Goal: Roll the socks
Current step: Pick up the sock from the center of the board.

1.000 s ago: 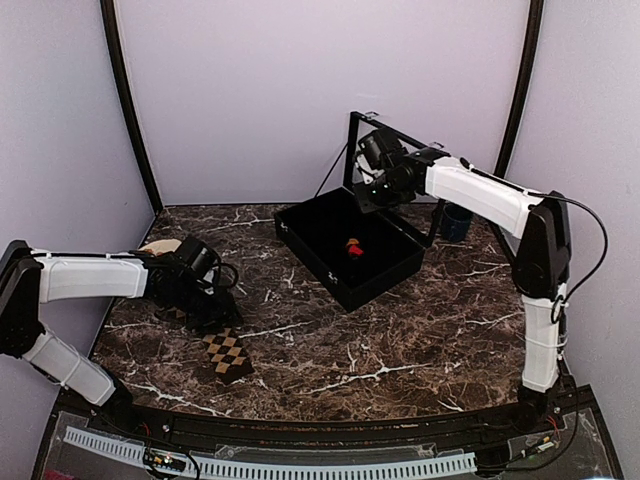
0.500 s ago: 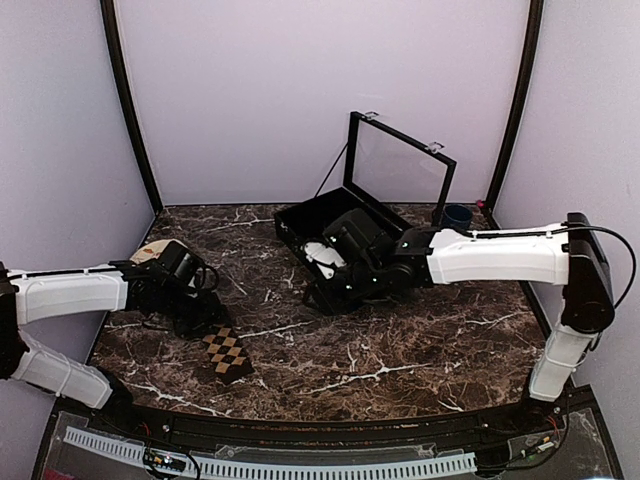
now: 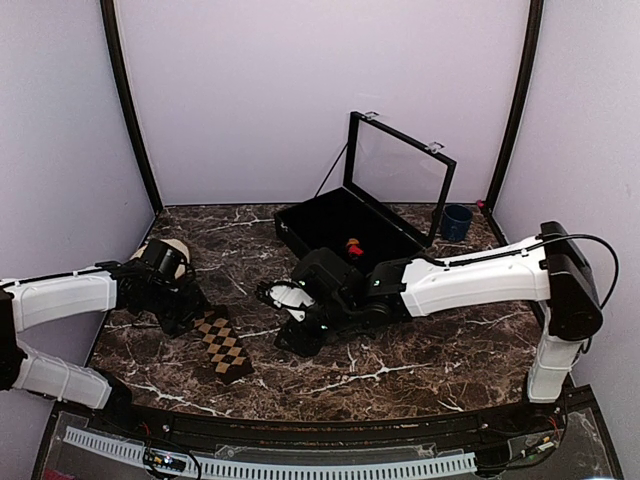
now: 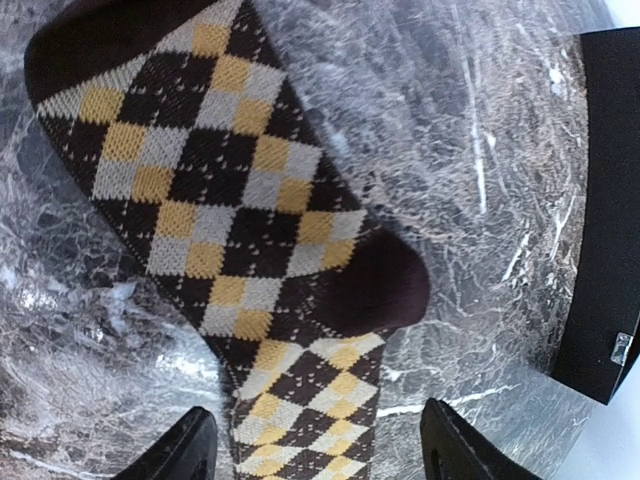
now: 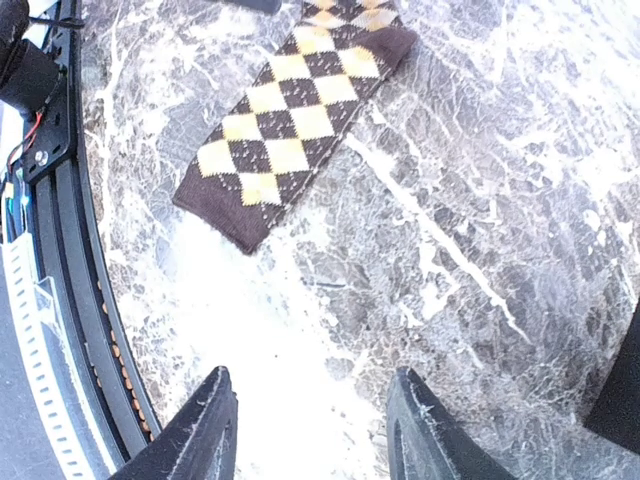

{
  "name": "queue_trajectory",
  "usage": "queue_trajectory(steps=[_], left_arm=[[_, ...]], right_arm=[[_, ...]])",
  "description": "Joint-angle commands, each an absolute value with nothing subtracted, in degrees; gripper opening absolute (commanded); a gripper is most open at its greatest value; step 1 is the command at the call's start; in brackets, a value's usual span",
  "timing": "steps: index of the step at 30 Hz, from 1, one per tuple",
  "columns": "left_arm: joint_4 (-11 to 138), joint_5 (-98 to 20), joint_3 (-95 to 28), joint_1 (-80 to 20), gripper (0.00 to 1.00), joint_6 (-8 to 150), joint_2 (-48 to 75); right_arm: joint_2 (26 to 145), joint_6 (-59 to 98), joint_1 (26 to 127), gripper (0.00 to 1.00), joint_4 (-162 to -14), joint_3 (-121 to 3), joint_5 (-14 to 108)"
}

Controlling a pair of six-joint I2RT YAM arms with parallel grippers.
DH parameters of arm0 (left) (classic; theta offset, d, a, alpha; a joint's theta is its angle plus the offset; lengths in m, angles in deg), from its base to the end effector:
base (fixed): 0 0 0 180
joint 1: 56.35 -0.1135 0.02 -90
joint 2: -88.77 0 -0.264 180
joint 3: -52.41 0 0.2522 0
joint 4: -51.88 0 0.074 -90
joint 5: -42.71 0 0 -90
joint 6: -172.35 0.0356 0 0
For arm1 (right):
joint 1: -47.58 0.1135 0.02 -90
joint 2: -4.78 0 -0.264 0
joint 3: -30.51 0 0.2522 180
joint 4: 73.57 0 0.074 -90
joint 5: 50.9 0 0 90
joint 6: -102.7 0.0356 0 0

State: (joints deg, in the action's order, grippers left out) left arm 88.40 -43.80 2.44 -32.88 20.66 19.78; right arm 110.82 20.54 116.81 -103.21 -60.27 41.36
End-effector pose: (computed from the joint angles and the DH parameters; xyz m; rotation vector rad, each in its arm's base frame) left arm 0.2062 -0.0919 0.1874 -0.8506 2.5321 -0.6204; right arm 0.1455 0.3875 0.2235 -1.2757 2.1094 0.6757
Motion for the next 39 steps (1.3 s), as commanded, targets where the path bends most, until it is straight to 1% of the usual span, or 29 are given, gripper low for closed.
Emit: queue_trajectory(steps=[1,6,18,28,39], left_arm=[[87.96,-39.08,2.23,-35.06,0.73,26.05,18.02],[94.52,-39.76,-6.40,-35.38,0.73,39.75,10.56],[96.70,-42.53,-7.44,-35.31,0.76,54.35,9.76],[95.86,-42.11,-7.09,-34.47,0.78,62.25,10.10],[96.67,-46.35,-7.71,-30.67,0.79,65.08,4.04]], right_arm=[[110.96,19.43,116.60,0.49,-100.30,-62.43,41.41],[110.98,18.90,116.65,0.49,-99.84,-61.40,41.14],[110.87,17.02,116.27,0.49,-100.75,-61.04,39.28],[111.77,16.48,115.22,0.49,-101.18,-62.15,39.58],[112.33,16.58,113.95,0.49,-100.69,-62.27,39.92]])
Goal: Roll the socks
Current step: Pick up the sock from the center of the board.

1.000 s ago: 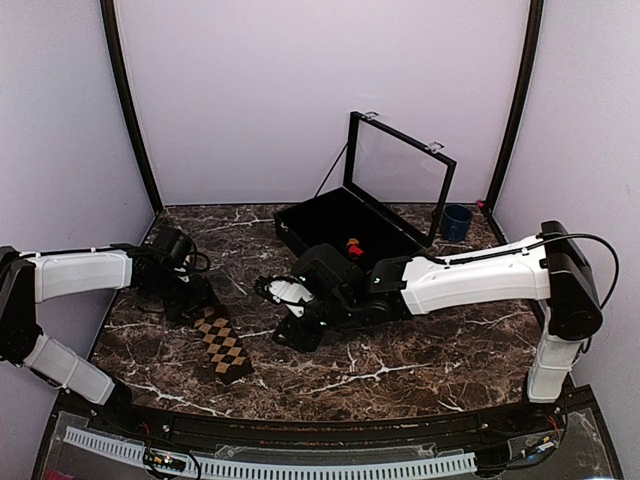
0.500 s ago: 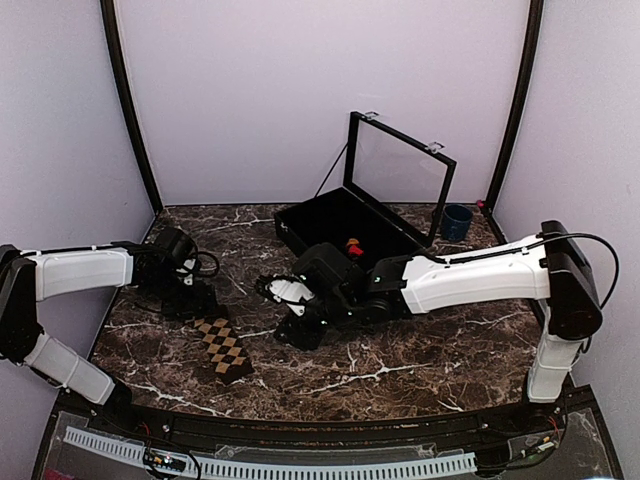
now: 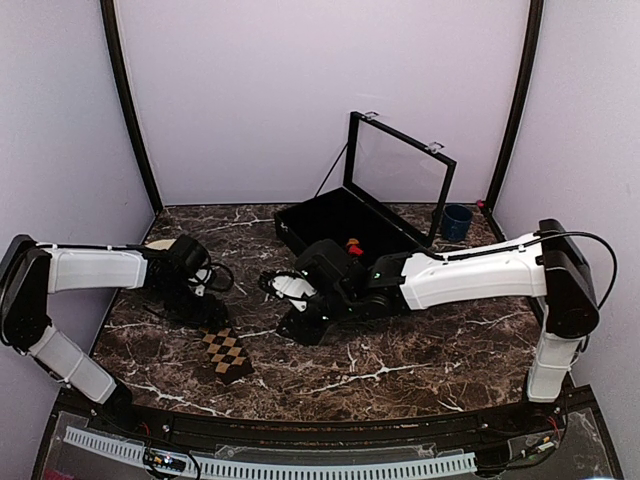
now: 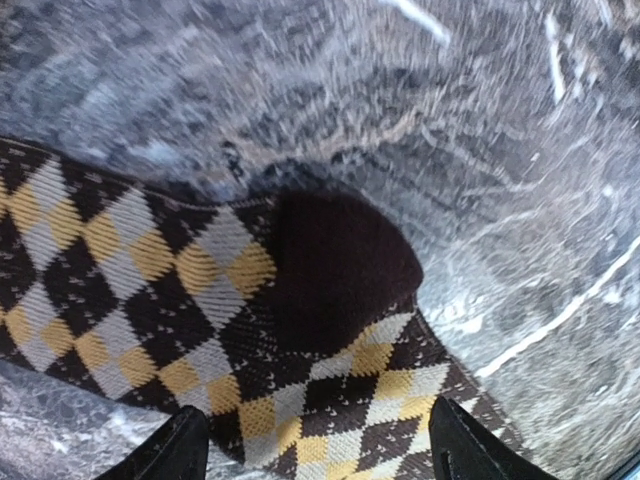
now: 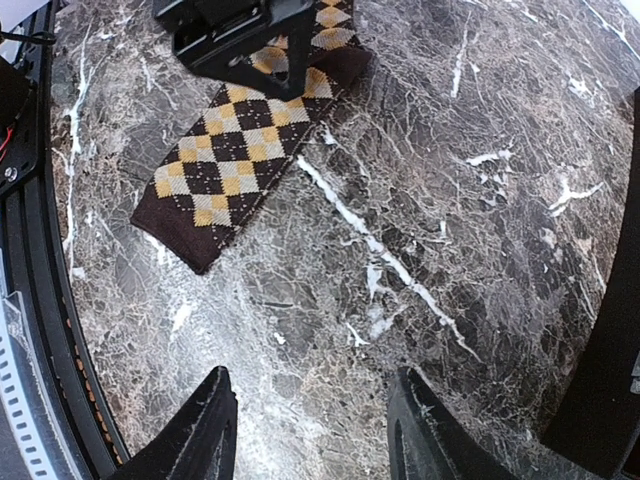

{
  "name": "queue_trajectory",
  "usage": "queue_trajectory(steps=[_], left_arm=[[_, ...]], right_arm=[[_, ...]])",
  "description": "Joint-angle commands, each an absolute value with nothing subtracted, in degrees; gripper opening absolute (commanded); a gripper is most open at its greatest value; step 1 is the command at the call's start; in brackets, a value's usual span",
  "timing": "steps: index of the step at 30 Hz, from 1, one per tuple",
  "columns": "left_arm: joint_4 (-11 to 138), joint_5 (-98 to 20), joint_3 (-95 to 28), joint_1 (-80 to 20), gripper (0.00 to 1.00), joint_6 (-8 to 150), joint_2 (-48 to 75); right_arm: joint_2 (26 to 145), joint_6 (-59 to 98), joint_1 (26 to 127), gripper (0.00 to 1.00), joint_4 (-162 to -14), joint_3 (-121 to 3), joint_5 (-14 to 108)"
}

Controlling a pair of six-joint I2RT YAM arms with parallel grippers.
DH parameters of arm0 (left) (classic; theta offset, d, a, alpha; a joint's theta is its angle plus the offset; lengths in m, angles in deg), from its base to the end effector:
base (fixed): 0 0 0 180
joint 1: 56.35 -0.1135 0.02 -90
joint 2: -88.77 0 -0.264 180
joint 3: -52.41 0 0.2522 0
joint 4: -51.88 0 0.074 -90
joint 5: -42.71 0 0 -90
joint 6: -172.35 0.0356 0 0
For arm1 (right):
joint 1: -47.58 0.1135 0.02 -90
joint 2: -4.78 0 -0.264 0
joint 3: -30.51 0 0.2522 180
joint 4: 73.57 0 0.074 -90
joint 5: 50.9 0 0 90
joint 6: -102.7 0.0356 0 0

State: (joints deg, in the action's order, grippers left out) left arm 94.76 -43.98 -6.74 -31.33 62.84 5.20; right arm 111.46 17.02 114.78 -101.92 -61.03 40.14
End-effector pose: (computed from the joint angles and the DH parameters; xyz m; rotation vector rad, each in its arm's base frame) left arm 0.2369 -0.1128 0.1705 0.1499 2.7785 -0.2860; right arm 0.1617 0.3863 0.2251 -1.2704 2.0598 0.6256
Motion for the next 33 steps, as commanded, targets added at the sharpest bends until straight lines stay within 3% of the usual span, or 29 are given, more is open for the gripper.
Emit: queue_trajectory(steps=[1,33], left_arm=[[96.84,-46.77,-7.69,-30.56,0.79,65.24,3.63],[98.49,-50.84,-9.76,-30.52,0.77,68.54,-0.65]], right_arm=[[112.42,16.57,113.82,0.49,-100.61,-62.27,40.10],[117.17,14.95,108.78,0.49,-101.26,-66.74,44.37]])
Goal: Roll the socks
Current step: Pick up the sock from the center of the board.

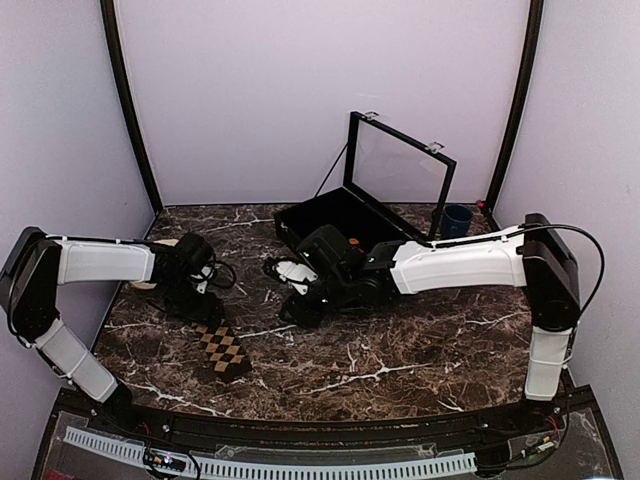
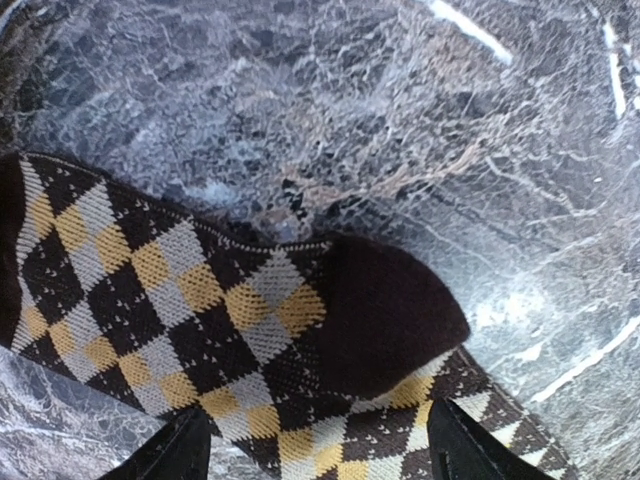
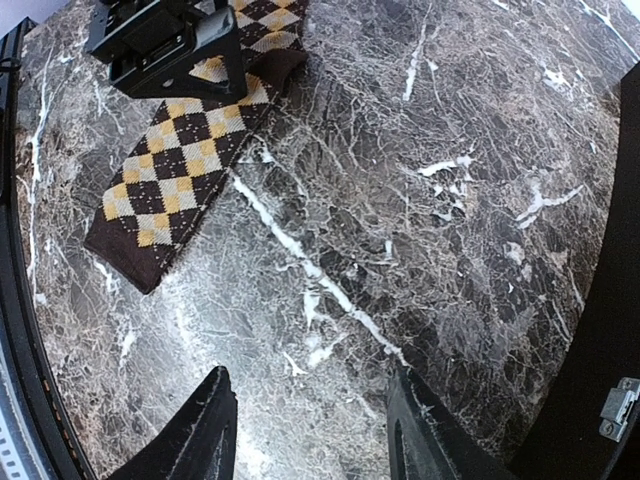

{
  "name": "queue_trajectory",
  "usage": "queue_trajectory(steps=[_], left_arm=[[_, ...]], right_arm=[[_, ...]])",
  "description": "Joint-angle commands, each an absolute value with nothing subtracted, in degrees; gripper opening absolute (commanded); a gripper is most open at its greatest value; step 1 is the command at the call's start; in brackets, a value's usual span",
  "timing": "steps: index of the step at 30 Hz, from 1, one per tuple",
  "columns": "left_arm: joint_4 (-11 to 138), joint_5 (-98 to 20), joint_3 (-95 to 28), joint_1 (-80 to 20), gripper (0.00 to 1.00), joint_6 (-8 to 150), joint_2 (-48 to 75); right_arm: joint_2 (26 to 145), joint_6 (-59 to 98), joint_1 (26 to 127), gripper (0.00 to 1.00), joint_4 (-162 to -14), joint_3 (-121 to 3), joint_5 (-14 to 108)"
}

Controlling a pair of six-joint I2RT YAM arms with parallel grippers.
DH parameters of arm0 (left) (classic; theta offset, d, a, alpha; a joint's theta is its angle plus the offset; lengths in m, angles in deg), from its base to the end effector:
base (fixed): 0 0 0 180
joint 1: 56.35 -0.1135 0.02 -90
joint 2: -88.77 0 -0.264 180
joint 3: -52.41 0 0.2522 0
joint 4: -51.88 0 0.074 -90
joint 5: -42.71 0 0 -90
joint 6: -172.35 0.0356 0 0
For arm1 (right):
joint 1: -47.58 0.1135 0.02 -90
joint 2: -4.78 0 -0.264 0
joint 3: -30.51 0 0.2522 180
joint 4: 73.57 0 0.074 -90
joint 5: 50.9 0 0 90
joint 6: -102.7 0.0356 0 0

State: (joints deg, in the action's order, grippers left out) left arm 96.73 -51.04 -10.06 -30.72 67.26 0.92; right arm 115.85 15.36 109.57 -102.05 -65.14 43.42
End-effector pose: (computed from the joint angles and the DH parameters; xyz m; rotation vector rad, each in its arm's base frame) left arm 0.2489 -0.1169 0.1661 0.2408 2.7841 -0.0837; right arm 0.2028 0.3870 0.2169 -1.2346 2.0890 0.6294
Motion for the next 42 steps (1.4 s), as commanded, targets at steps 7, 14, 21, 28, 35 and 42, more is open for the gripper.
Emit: queue_trajectory(steps=[7,14,21,28,35,42], left_arm=[[97.84,-49.23,-9.98,-30.55,0.71,68.66,-4.88],[97.14,-47.19,-9.55,-30.54,0.55,68.76,-6.24],[97.20,-44.91,-9.57,-30.59,0.34,68.69,-4.91],[98.64,-44.75,-10.56,-30.58,0.12,68.48,-3.75],[101.41,-44.90,-14.01,-30.52,0.00,66.22,-0.44],[105.67,-39.51,-22.48,-30.55,0.00,61.71,2.85]], right_arm=[[117.70,15.14,108.27,0.49,-101.47,-67.37,44.22],[117.46,15.76,108.14,0.49,-101.32,-66.84,44.05],[117.08,15.90,108.18,0.49,-101.25,-67.18,43.59],[116.21,16.38,108.13,0.49,-100.67,-66.73,43.41],[114.64,17.22,108.22,0.49,-99.09,-64.81,42.97],[113.16,17.76,108.46,0.49,-97.43,-62.81,42.21]])
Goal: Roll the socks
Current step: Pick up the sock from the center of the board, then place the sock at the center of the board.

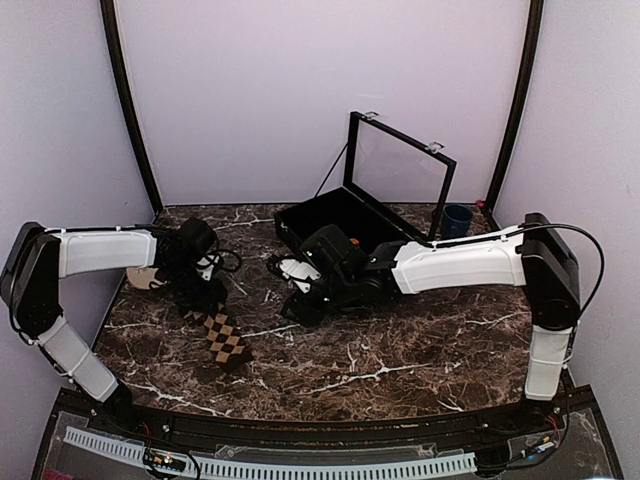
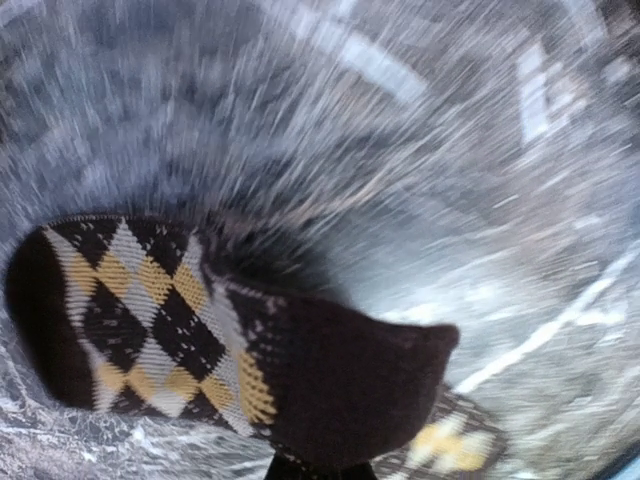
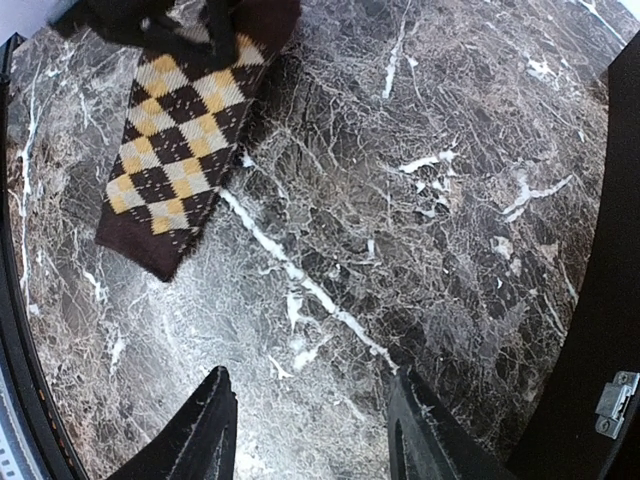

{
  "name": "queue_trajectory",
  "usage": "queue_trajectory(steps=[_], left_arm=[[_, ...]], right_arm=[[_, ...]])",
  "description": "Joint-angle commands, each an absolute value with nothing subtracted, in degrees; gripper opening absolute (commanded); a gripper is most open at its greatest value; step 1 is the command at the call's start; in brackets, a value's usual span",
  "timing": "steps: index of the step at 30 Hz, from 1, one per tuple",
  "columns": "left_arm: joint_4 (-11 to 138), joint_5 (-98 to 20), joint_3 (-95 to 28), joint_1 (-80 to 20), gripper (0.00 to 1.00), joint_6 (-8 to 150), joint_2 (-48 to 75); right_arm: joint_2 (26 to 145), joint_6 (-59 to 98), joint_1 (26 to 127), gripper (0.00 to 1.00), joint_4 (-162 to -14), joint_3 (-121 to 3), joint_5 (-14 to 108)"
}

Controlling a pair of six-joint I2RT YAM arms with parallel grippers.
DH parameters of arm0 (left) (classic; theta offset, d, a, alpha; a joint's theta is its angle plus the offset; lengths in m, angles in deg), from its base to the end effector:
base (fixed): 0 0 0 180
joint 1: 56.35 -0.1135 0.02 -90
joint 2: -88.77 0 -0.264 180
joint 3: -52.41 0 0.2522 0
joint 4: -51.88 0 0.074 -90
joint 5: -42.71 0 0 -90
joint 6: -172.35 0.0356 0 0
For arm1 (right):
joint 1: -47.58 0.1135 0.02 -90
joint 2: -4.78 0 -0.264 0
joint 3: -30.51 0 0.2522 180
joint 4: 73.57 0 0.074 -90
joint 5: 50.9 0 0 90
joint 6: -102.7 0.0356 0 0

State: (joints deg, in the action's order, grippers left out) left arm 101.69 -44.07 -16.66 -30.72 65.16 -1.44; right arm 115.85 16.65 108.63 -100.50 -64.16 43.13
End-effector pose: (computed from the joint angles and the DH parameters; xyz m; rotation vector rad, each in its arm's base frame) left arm 0.2624 -0.1281 0.1830 0.2225 2.8333 -0.2484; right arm 0.2091 0.3832 0.2135 -1.1869 2.1047 0.6317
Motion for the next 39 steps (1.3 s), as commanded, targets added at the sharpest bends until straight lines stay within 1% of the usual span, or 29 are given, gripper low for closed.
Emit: queue_trajectory(steps=[1,5,9,13,17,21,23,28,31,39], left_arm=[[106.32,-37.91,-24.07,-30.51,0.00,60.84,3.15],[106.71,-31.48,-28.37,-30.51,0.00,56.38,5.14],[105.58,-22.99,-29.58,-30.60,0.00,49.93,7.26],[99.58,-13.80,-26.09,-30.51,0.00,41.46,10.36],[89.29,-6.49,-18.15,-30.19,0.00,31.66,13.32],[83.81,-5.28,-13.17,-30.04,0.00,26.98,14.19],[79.87,-2.69,-9.55,-30.02,0.00,24.11,14.59],[54.23,1.45,2.22,-29.98,0.00,5.65,16.25],[42.83,3.01,5.71,-29.56,0.00,-1.94,15.00],[37.30,4.19,2.52,-26.15,0.00,-6.26,10.39]], right_arm=[[112.89,17.96,108.48,0.49,-97.10,-62.41,41.88],[111.44,18.94,108.57,0.49,-95.94,-60.52,39.44],[109.39,19.61,108.57,0.49,-95.01,-58.53,36.77],[105.67,20.17,108.57,0.49,-93.11,-55.39,32.95],[104.06,19.60,108.57,0.49,-93.49,-54.16,33.27],[103.05,19.59,108.57,0.49,-92.43,-52.33,36.24],[102.73,19.93,108.57,0.50,-91.68,-51.64,37.50],[102.41,20.43,108.57,0.50,-91.12,-50.90,38.60],[102.04,20.61,108.57,0.50,-90.97,-50.48,38.23],[100.61,22.48,108.57,0.50,-88.50,-47.45,34.82]])
